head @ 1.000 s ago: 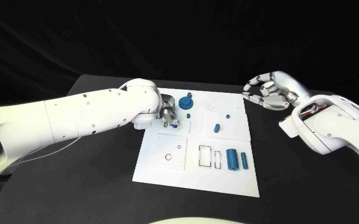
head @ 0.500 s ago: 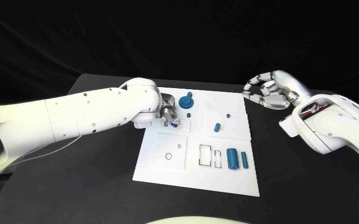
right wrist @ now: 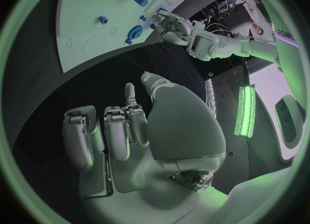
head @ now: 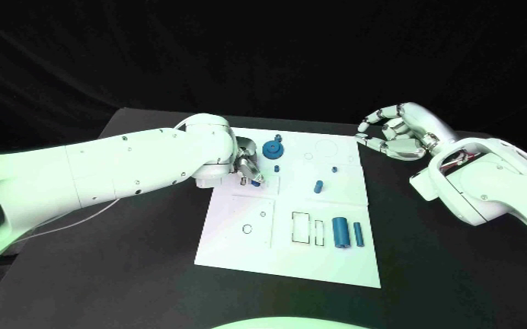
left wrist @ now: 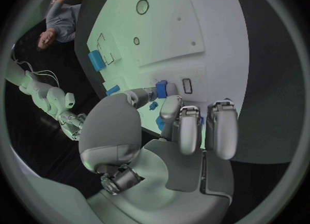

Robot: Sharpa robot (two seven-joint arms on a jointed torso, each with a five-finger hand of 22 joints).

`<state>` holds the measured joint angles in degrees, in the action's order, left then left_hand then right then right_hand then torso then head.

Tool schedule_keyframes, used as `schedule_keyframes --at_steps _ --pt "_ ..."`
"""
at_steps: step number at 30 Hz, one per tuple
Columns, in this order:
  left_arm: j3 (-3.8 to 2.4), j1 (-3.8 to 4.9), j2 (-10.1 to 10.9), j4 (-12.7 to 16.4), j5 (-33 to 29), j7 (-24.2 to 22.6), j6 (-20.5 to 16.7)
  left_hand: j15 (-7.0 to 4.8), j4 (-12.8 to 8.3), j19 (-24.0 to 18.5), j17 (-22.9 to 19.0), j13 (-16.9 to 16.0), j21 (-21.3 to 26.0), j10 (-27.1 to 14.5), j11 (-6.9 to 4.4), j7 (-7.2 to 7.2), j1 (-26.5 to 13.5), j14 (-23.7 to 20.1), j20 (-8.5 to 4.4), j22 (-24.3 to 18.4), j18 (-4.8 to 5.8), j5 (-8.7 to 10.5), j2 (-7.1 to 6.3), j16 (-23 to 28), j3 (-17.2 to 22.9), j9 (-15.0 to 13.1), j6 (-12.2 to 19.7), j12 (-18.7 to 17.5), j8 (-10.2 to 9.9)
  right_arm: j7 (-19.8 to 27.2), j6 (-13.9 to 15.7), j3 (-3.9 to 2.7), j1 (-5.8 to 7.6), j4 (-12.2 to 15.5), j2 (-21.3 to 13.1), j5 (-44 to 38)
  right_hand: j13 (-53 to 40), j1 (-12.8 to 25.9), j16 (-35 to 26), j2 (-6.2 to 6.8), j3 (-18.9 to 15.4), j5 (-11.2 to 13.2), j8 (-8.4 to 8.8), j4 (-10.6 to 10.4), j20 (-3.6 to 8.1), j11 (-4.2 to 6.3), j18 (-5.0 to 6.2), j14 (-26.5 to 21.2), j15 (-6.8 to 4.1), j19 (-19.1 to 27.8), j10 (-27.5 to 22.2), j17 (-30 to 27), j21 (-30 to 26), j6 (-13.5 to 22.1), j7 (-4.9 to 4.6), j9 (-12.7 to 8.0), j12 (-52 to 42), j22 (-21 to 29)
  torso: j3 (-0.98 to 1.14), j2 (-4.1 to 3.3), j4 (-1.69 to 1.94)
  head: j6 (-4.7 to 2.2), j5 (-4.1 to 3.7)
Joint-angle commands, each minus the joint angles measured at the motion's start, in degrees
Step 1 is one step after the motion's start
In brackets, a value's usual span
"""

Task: Assemble the parts on the task board

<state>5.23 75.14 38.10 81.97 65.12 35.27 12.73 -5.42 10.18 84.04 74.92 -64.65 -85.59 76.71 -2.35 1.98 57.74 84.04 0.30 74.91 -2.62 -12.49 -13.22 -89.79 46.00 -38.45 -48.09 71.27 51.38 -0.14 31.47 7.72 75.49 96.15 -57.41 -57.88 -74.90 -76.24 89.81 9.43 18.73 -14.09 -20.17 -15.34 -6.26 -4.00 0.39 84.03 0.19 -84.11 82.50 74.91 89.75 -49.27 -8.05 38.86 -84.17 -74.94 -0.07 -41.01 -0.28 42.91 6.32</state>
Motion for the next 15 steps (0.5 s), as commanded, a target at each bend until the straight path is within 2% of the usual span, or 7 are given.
schedule_keyframes --at_steps 1,15 --pt "0.05 -0.07 -0.1 0.0 -0.4 0.1 1.4 -0.33 0.3 1.9 15.1 -0.1 -0.3 0.4 -0.23 -0.68 -0.8 6.0 -0.48 5.4 0.62 0.12 0.00 -0.2 -0.9 0.3 -0.9 0.4 0.2 0.5 0.1 0.00 -0.04 0.1 0.0 -0.2 -7.2 0.3 -0.2 0.08 0.0 -0.1 -0.28 -0.3 0.38 0.38 -0.39 5.6 -0.49 -5.9 0.0 13.5 0.3 0.4 -0.05 0.1 0.0 -15.1 0.01 -0.01 -0.01 0.00 0.01" --pt "0.06 -0.07 -0.1 -0.2 -0.5 0.0 1.0 -0.36 2.1 2.0 15.1 -0.1 -0.3 0.5 -0.24 -0.70 -2.0 6.0 -0.53 5.5 0.63 0.10 0.22 -0.2 -3.5 1.2 -1.2 0.6 0.7 0.5 0.2 0.00 -0.04 0.1 -0.1 -0.2 -7.2 0.7 -0.3 0.20 -0.2 0.5 -0.42 -0.7 0.40 0.39 -0.39 5.6 -0.51 -5.9 0.0 13.4 0.3 0.5 -0.03 0.3 0.1 -15.1 0.00 0.01 -0.01 -0.03 -0.02"
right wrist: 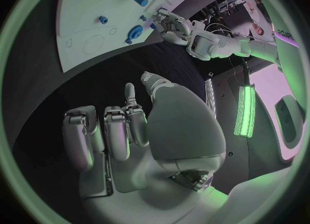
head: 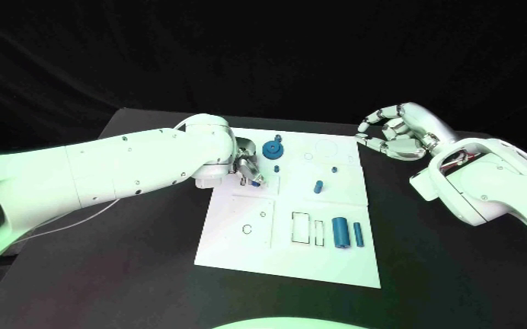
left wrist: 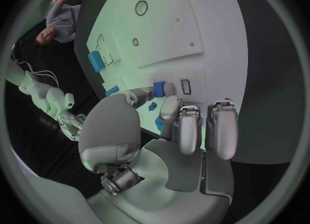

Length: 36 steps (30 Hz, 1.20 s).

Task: Assemble the parts on the task board

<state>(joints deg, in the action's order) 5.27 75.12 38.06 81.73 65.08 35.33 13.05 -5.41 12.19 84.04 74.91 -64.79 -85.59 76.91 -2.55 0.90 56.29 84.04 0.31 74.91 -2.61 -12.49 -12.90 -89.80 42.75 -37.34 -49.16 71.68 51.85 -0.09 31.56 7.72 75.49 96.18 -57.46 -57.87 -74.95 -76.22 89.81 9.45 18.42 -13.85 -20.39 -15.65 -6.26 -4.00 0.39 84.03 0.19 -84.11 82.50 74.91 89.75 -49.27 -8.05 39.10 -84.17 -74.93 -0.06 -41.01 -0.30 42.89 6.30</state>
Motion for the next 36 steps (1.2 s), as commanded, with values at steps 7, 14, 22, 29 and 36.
schedule_keyframes --at_steps 7,14,22,29,36 --pt "0.02 -0.03 -0.1 -0.3 -0.5 0.0 0.3 -0.34 1.7 2.0 15.1 0.0 -0.2 0.3 0.00 0.42 -1.4 6.0 -0.53 5.6 0.64 0.08 0.01 -0.2 -2.6 0.8 -0.2 0.4 0.6 0.4 0.2 0.00 -0.04 0.1 -0.1 -0.2 -7.1 1.1 -0.3 0.23 -0.1 1.3 -0.38 -0.7 0.42 0.40 -0.39 5.5 -0.53 -5.9 -0.1 13.3 0.3 0.7 -0.04 0.3 0.1 -15.1 -0.02 0.01 0.02 -0.04 -0.04" --pt "0.02 -0.03 0.0 -0.3 -0.6 0.0 0.0 -0.32 3.1 2.1 15.1 0.0 -0.3 0.4 0.02 0.45 -1.9 6.0 -0.53 5.7 0.66 0.10 0.21 -0.2 -4.7 1.4 -0.2 0.5 0.9 0.5 0.2 0.00 -0.04 0.1 0.0 -0.2 -7.1 1.3 -0.3 0.25 -0.2 1.8 -0.44 -0.8 0.43 0.40 -0.39 5.5 -0.53 -5.9 0.0 13.2 0.3 0.8 -0.04 0.4 0.1 -15.1 -0.03 0.00 0.02 -0.05 0.01" --pt "0.01 -0.03 0.0 -0.2 -0.6 0.0 -0.1 -0.31 4.2 2.1 15.1 0.0 -0.3 0.4 0.05 0.47 -2.3 6.0 -0.52 5.8 0.68 0.13 0.12 -0.2 -7.1 1.9 -0.2 0.7 1.2 0.5 0.2 0.00 -0.04 0.0 0.0 -0.2 -7.1 1.4 -0.4 0.26 -0.3 1.9 -0.46 -0.8 0.43 0.39 -0.39 5.5 -0.53 -5.9 -0.1 13.2 0.3 0.8 -0.04 0.5 0.1 -15.1 -0.03 0.01 0.02 -0.04 0.00" --pt "-0.01 -0.03 0.2 0.0 -0.9 0.0 -0.7 -0.29 4.5 2.1 15.1 0.1 -0.2 0.3 0.07 0.48 -3.6 6.0 -0.52 5.8 0.67 0.24 0.13 -0.2 -10.6 2.7 -0.2 0.7 1.5 0.6 0.2 0.00 -0.04 0.0 0.0 -0.2 -7.0 1.6 -0.4 0.26 -0.4 2.0 -0.50 -0.9 0.43 0.39 -0.39 5.5 -0.52 -5.9 -0.1 13.2 0.3 0.8 -0.05 0.5 0.2 -15.1 -0.04 0.00 -0.01 -0.05 0.03" --pt "-0.05 -0.03 0.4 0.2 -1.2 -0.1 -1.6 -0.30 4.5 2.1 15.1 0.1 -0.3 0.4 0.05 0.45 -3.7 6.0 -0.53 5.8 0.67 0.25 0.18 -0.2 -11.3 2.8 -0.2 0.8 1.6 0.6 0.3 0.00 -0.04 0.0 0.0 -0.2 -7.1 1.7 -0.4 0.26 -0.4 2.1 -0.51 -0.9 0.43 0.38 -0.39 5.5 -0.52 -5.9 0.0 13.2 0.3 0.9 -0.05 0.5 0.1 -15.1 0.00 0.03 0.05 -0.24 -0.01"
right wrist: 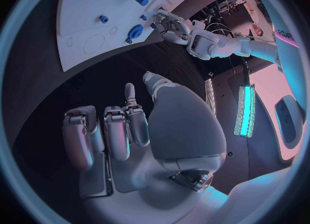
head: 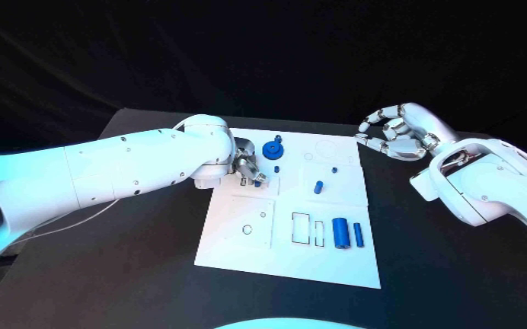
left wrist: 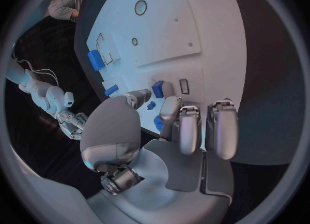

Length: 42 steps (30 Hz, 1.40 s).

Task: Assemble the parts on the task board

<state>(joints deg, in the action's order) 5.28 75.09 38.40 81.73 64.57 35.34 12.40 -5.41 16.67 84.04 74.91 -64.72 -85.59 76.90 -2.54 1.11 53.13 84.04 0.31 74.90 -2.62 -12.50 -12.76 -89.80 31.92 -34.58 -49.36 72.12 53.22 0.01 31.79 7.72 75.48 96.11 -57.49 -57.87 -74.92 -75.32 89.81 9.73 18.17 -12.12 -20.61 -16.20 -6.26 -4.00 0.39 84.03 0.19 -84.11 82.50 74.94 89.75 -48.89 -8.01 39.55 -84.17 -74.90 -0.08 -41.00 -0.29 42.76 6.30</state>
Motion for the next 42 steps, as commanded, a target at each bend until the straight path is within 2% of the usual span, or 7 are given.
schedule_keyframes --at_steps 1,6,13,21,24,31,42 --pt "-0.09 0.00 0.1 0.3 -0.6 -0.1 -1.0 -0.31 0.0 2.1 15.1 0.1 -0.3 0.3 0.04 0.24 -0.6 6.0 -0.54 5.8 0.69 0.25 0.04 -0.2 -0.6 0.1 0.0 0.3 0.2 0.5 0.1 0.00 -0.04 0.0 0.0 -0.2 -7.1 0.8 -0.4 -0.02 -0.2 0.4 -0.29 -0.3 0.43 0.38 -0.39 5.5 -0.52 -5.9 0.0 13.2 0.3 0.5 -0.09 0.1 0.1 -15.1 0.02 0.02 0.04 -0.11 0.00" --pt "-0.60 0.00 0.9 1.2 -0.7 -0.1 -1.6 -0.32 0.0 2.1 15.1 0.1 -0.2 0.3 0.04 0.24 -0.6 6.0 -0.54 5.8 0.67 0.26 0.04 -0.2 -0.7 0.1 0.0 0.3 0.3 0.5 0.1 0.00 -0.05 -0.1 0.0 -0.2 -7.1 0.8 -0.4 -0.02 -0.2 0.4 -0.29 -0.3 0.43 0.38 -0.39 5.5 -0.52 -5.9 0.0 13.2 0.3 0.5 -0.09 0.1 0.1 -15.1 -0.01 0.03 0.04 -0.29 -0.01" --pt "-2.75 0.55 2.3 2.8 -1.5 -0.3 -2.8 -0.31 -0.1 2.0 15.1 1.0 -0.1 -0.2 0.07 0.29 -0.4 6.0 -0.56 5.5 0.61 0.17 -0.11 -0.2 -1.5 0.3 0.4 -0.3 0.2 0.5 0.1 0.00 -0.08 -0.5 -0.1 -0.2 -7.1 0.9 -0.4 -0.04 -0.2 0.4 -0.31 -0.4 0.43 0.37 -0.39 5.5 -0.52 -5.9 0.0 13.1 0.3 0.5 -0.09 0.1 0.1 -15.1 0.00 0.07 0.06 -1.28 -0.17" --pt "-4.13 4.34 3.3 0.5 -3.1 -1.2 -1.1 0.14 0.0 1.0 15.1 4.7 1.0 -3.0 0.61 0.98 1.6 6.0 -0.27 3.4 0.19 -0.07 -0.13 -0.2 -3.7 1.4 2.2 -3.0 -0.4 0.4 0.1 0.05 -0.09 -0.8 -0.4 -0.2 -7.1 1.0 -0.4 -0.06 -0.2 0.5 -0.32 -0.4 0.43 0.38 -0.39 5.5 -0.52 -5.9 0.0 13.2 0.3 0.5 -0.09 0.1 0.1 -15.1 0.04 0.06 -0.05 -1.68 -0.18" --pt "-4.28 5.43 2.9 -1.7 -2.7 -2.2 -1.9 1.23 0.0 -0.1 15.1 11.4 2.3 -7.7 2.03 2.66 4.3 6.0 0.61 1.1 -0.25 -0.37 0.28 -0.2 -5.0 3.5 6.1 -8.2 -3.6 0.4 0.1 0.08 -0.11 -0.9 -0.4 -0.2 -7.1 1.0 -0.4 -0.06 -0.2 0.5 -0.32 -0.4 0.43 0.38 -0.39 5.5 -0.52 -5.9 0.0 13.2 0.3 0.5 -0.09 0.1 0.1 -15.1 0.01 -0.01 0.19 -1.79 -0.29" --pt "-4.20 6.31 0.5 -7.7 -1.7 -2.6 1.6 2.25 0.1 0.1 15.1 10.9 2.1 -7.0 3.10 3.80 5.0 6.0 1.65 1.5 -0.19 -0.19 0.91 -0.2 -6.7 5.7 6.7 -7.3 -6.4 0.3 0.0 0.13 -0.22 -1.1 -0.1 -0.2 -7.2 1.0 -0.4 -0.09 -0.3 0.5 -0.35 -0.4 0.43 0.39 -0.39 5.5 -0.52 -5.9 0.0 13.2 0.3 0.5 -0.07 0.1 0.1 -15.1 -0.08 -0.09 0.09 -1.79 -0.01" --pt "-2.69 4.96 -3.3 -15.2 -1.3 -3.0 5.2 2.43 0.1 0.2 15.1 11.0 2.0 -6.9 3.29 4.02 5.0 6.0 1.85 1.8 -0.16 -0.07 1.13 -0.2 -7.3 6.2 6.8 -7.1 -7.2 0.5 0.3 0.16 -0.42 -1.1 0.1 -0.2 -7.1 1.0 -0.4 -0.13 -0.3 0.5 -0.37 -0.3 0.43 0.40 -0.39 5.5 -0.52 -5.9 0.0 13.1 0.3 0.5 -0.06 0.2 0.1 -15.1 -0.16 -0.14 0.08 -1.74 0.50"
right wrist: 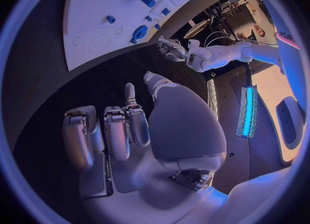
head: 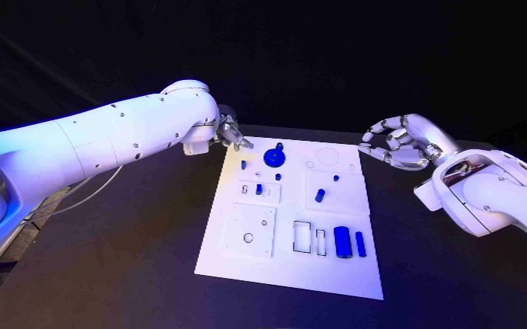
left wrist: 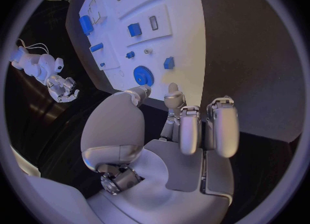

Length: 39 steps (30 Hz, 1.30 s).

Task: Assemble the parts on the task board

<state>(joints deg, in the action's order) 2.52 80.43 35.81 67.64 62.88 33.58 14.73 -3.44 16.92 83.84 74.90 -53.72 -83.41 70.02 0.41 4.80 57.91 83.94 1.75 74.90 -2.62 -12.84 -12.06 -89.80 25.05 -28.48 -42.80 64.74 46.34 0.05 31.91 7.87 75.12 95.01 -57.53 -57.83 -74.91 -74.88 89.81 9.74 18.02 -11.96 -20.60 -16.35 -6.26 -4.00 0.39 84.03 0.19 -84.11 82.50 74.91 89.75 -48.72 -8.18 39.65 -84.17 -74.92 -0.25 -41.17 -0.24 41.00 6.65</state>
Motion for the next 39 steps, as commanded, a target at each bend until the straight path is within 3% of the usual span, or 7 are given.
schedule_keyframes --at_steps 1,7,13,25,39 --pt "0.16 -0.65 -1.1 -1.8 0.5 -1.3 2.9 0.46 -0.1 0.4 15.1 0.0 -0.1 0.0 0.35 0.32 0.2 6.1 0.40 1.8 -0.16 0.28 0.43 -0.2 -0.4 0.1 0.2 0.3 -0.3 0.6 0.2 0.00 -0.07 0.0 0.1 -0.2 -7.1 0.6 -0.4 -0.14 -0.1 0.3 -0.37 -0.2 0.43 0.40 -0.39 5.5 -0.52 -5.9 0.0 13.1 0.3 0.3 0.12 0.1 0.1 -15.1 -0.01 -0.01 0.02 0.07 0.22" --pt "0.50 -1.57 -2.6 -4.3 0.5 -1.7 3.5 0.55 0.0 0.5 15.1 -0.8 -0.3 0.5 0.35 0.29 -0.6 6.1 0.55 2.2 -0.09 0.51 0.50 -0.2 -1.6 0.5 -0.6 1.1 -0.5 0.7 0.4 0.01 -0.18 0.0 0.2 -0.2 -7.0 0.6 -0.4 -0.14 -0.1 0.3 -0.37 -0.2 0.43 0.40 -0.39 5.5 -0.52 -5.9 -0.1 13.0 0.3 0.4 0.12 0.1 0.2 -15.1 -0.04 -0.06 -0.27 0.30 0.40" --pt "0.72 -2.08 -3.4 -5.0 0.6 -1.9 3.7 0.53 -0.1 0.6 15.1 -0.8 -0.3 0.5 0.33 0.22 -0.9 6.1 0.56 2.2 -0.09 0.72 0.52 -0.2 -2.1 0.6 -0.9 1.2 -0.5 0.7 0.5 0.01 -0.24 0.0 0.3 -0.2 -6.9 0.6 -0.4 -0.14 -0.1 0.3 -0.36 -0.2 0.43 0.40 -0.39 5.5 -0.53 -5.9 -0.2 13.1 0.3 0.4 0.11 0.1 0.3 -15.1 0.05 -0.10 -0.20 0.55 0.42" --pt "0.79 -2.24 -3.5 -5.1 0.5 -1.5 4.8 0.41 -0.2 0.7 15.1 -1.2 -0.5 0.8 0.15 -0.01 -0.2 6.1 0.52 2.6 -0.03 0.75 0.88 -0.2 -2.5 0.6 -1.7 1.7 -0.2 0.7 0.4 0.01 -0.27 -0.1 0.4 -0.2 -6.9 0.6 -0.4 -0.16 -0.1 0.3 -0.34 -0.2 0.44 0.40 -0.38 5.5 -0.53 -5.9 -0.2 13.0 0.2 0.5 0.11 0.1 0.3 -15.1 0.14 0.08 -0.18 0.77 0.44" --pt "0.79 -2.24 -3.5 -5.2 0.5 -1.2 5.1 0.17 -0.3 0.8 15.1 -1.4 -0.6 0.9 -0.14 -0.32 2.0 6.1 0.31 2.8 0.02 0.58 1.81 -0.2 -2.7 0.7 -2.6 2.2 0.3 0.7 0.4 0.01 -0.30 -0.2 0.5 -0.2 -7.0 0.6 -0.4 -0.20 -0.1 0.3 -0.34 -0.1 0.44 0.40 -0.39 5.5 -0.53 -5.9 -0.2 13.0 0.3 0.5 0.11 0.1 0.2 -15.1 0.09 0.00 -0.13 0.75 0.40"
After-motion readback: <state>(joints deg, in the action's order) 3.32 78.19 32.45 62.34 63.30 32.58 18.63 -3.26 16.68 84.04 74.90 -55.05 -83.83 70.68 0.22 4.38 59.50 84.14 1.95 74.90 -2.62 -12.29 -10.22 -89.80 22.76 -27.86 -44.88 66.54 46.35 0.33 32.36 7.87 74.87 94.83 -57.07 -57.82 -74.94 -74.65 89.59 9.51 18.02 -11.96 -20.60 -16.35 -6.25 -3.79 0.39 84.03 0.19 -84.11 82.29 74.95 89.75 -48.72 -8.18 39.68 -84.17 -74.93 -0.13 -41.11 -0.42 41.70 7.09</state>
